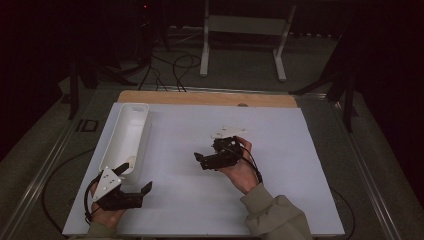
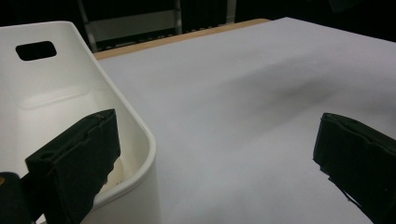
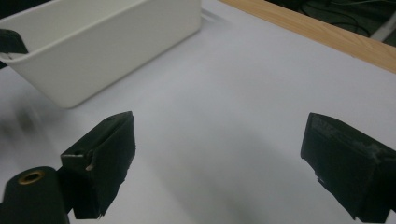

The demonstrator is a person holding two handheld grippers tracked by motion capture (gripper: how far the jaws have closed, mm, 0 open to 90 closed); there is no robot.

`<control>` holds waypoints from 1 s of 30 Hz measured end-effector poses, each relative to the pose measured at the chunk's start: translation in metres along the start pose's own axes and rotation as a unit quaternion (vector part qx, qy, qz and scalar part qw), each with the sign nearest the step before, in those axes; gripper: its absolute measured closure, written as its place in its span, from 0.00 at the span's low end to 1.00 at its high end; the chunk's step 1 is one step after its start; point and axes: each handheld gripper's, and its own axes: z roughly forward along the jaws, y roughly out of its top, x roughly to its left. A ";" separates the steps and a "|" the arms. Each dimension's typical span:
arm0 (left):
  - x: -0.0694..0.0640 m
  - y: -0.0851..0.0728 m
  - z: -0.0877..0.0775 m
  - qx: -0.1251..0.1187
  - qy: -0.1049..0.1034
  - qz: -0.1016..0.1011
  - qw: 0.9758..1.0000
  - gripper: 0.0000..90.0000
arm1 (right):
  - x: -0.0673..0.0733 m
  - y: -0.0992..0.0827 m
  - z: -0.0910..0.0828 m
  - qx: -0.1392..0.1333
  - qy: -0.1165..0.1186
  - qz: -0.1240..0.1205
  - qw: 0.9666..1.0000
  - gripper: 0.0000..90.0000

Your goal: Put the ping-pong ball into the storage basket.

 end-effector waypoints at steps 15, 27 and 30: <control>0.000 0.000 0.000 -0.002 -0.001 -0.003 1.000 0.01 | -0.029 -0.041 -0.036 -0.019 -0.019 0.026 0.999 0.11; 0.001 0.000 0.000 -0.001 0.000 -0.006 1.000 0.02 | -0.057 -0.093 -0.077 -0.049 -0.049 0.067 0.995 0.10; 0.000 0.000 0.001 -0.002 0.000 -0.007 1.000 0.02 | -0.062 -0.105 -0.087 -0.060 -0.057 0.071 0.994 0.10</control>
